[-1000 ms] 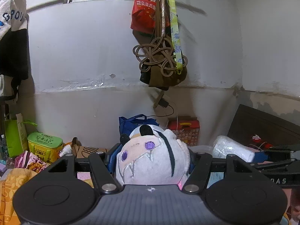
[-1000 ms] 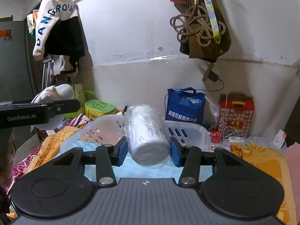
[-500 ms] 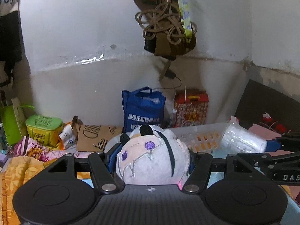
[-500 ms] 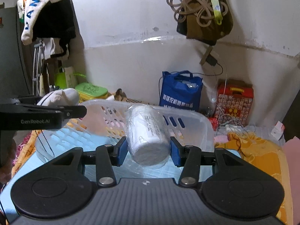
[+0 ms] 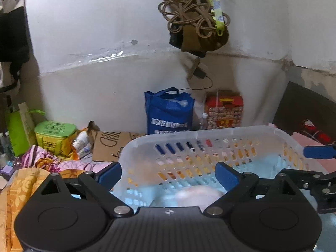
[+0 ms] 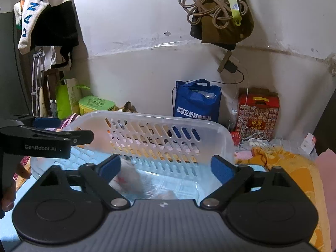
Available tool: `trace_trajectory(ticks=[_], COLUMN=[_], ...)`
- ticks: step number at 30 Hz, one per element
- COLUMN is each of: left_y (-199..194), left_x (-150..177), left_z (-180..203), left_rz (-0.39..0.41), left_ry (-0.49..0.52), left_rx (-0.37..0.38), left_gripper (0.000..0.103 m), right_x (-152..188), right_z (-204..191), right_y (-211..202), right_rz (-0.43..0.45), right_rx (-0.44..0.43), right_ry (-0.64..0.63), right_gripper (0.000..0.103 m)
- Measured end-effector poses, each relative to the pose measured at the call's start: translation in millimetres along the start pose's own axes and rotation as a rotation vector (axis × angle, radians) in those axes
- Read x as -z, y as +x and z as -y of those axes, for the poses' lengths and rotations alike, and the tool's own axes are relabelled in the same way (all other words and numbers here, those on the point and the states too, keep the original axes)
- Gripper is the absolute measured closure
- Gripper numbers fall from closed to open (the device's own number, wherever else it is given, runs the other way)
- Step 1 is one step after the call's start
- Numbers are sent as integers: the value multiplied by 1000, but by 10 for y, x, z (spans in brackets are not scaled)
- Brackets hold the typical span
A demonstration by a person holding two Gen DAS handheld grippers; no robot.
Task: Organize objects
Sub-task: 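Open the left tool over the basket while the right tool releases the roll into it, then grasp the red wrapped candy with the left tool while the right tool grasps the black-and-white box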
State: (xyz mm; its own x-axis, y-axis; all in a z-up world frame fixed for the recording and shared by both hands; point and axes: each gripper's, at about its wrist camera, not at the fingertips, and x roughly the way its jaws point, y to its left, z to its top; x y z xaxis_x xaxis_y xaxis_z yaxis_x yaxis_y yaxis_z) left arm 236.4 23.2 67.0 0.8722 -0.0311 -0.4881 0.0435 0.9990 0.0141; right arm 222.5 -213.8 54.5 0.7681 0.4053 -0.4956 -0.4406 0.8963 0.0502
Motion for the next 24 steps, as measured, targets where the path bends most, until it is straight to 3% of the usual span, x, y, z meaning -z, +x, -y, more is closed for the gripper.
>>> trace_trajectory(ticks=[4,8,13,16,18,21,24], left_y=[-158,-504,-928,-1019,-1047,-1033,-943], left_x=[29,108,460,686,829,993,1169], left_z=[-5,-17,71,223,310,422,529], left_rz=[49,139,183,161,123,18,-130], left_ry=[-2,-27,-39,17,45,76,107], left_rx=[20,71,140,167,186,232,258], left_gripper=[6,6,6,6,6,6,8], right_x=[56,252,543,679,772,888,940], right_z=[36,87,159,131,85,103,103], right_y=[-191,-685,-1067,-1030,-953,-799,-612], right_rz=[70,220,285,244,211,101,-3], right_rx=[8,3,-29,-58,-32,-47,-57], right_ry=[20,41,65,76,53,63,65], right_gripper=[2,0,0,0,0,0,10])
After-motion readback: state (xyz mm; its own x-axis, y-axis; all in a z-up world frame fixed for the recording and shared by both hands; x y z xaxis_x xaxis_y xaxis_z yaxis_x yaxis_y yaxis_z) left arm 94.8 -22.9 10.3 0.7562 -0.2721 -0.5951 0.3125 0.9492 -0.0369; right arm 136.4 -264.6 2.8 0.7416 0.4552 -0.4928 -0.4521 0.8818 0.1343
